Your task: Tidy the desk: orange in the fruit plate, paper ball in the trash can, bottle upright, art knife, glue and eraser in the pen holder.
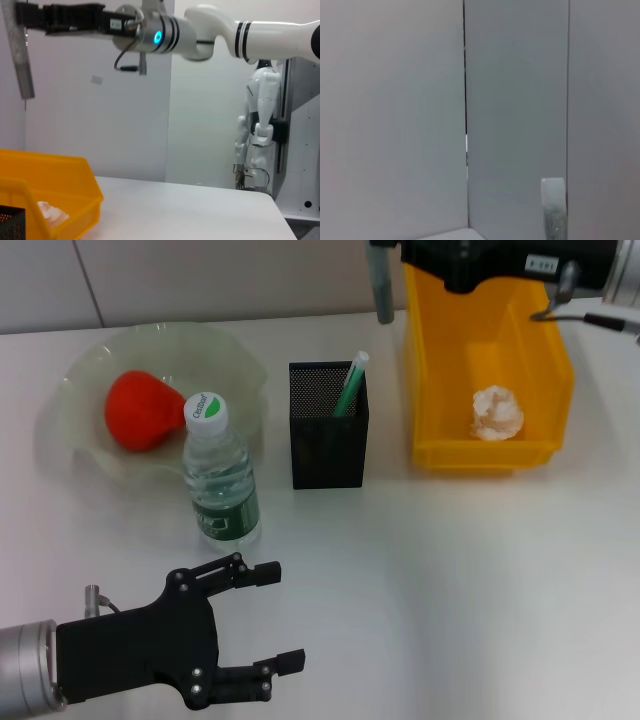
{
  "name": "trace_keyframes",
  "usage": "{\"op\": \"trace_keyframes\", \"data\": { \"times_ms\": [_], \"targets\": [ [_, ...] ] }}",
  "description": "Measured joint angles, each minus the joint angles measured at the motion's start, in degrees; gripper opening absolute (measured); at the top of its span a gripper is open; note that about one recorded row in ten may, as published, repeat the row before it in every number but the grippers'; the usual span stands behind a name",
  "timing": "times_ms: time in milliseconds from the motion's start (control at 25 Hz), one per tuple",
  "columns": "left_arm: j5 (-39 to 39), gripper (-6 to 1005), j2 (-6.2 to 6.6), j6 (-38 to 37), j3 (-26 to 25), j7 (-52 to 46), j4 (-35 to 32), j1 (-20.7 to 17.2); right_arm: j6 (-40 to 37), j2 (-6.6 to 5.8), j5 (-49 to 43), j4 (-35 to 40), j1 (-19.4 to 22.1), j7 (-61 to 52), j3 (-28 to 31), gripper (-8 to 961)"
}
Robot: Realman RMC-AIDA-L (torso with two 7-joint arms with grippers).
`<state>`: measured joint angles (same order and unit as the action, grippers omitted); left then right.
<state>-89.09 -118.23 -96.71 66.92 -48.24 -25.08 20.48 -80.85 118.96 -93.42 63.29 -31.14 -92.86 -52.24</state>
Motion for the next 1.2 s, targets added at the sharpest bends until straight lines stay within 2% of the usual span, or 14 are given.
{"op": "trace_keyframes", "data": {
  "times_ms": [240, 600, 960, 1200],
  "targets": [
    [0.0, 847, -0.07, -0.1, 0.0, 0.0, 0.1, 0.0, 2.5, 0.06, 5.8, -13.4, -1.5, 12.4, 0.0, 127],
    [0.0, 847, 0.08, -1.4, 0.1, 0.0, -0.1, 0.3, 9.9, 0.2, 7.1, -29.3, -7.1, 23.3, -0.4, 136],
    [0.0, 847, 0.18, -1.5, 0.1, 0.0, -0.2, 0.4, 12.8, 0.34, 7.1, -37.3, -9.7, 27.7, -0.7, 155],
    [0.0, 847, 0.2, -1.6, 0.0, 0.0, -0.4, 0.0, 10.4, 0.59, 7.3, -37.5, -7.4, 27.9, -0.6, 168]
  ]
}}
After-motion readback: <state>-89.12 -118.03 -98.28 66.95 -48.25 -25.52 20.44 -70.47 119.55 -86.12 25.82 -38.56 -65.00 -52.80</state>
